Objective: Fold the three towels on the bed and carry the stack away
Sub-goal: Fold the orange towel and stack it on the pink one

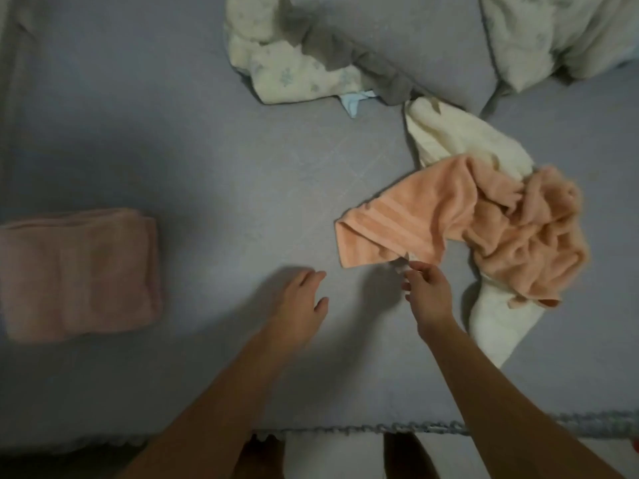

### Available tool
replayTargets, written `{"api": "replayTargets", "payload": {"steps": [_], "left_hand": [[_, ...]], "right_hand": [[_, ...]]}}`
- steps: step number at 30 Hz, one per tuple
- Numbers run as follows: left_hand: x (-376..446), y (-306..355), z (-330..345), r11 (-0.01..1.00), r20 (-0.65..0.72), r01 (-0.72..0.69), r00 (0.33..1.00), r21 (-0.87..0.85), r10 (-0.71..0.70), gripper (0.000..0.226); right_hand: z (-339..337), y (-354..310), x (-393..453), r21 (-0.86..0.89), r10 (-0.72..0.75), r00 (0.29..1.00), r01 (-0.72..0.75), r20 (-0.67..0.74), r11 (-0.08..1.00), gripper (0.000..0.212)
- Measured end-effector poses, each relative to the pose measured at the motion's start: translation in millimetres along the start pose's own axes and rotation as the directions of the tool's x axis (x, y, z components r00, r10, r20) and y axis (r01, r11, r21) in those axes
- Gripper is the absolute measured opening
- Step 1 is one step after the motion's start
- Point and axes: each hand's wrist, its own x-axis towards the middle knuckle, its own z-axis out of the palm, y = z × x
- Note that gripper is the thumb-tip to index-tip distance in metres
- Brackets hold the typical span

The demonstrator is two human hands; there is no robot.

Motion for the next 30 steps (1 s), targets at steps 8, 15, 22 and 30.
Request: {"api": "replayTargets", "payload": {"steps": [8,15,22,30], "left_hand": [[151,132,61,0.982,-0.283,-0.049,0.954,0.185,0.101,0.074],[145,165,117,0.959,-0.268,0.078,0.964,0.273,-0.002,0.040],[-12,148,181,0.848,0.026,-0.251,0.962,0.467,0.271,0.027],[-8,145,146,0.656,-0.015,0.328,0.889,-0.680,-0.459,0.046]], "right_hand": [[-94,49,95,0.175,0.053,0.998,-0.055,0.018,0.983,0.015],[-137,47,132,0.353,-0.050,0.959,-0.054,0.277,0.934,0.031],[-141,16,121,0.446,0.147,0.881,-0.364,0.449,0.818,0.046],[-140,37,58,0.269,0.014,0.825,-0.201,0.566,0.942,0.035]]}}
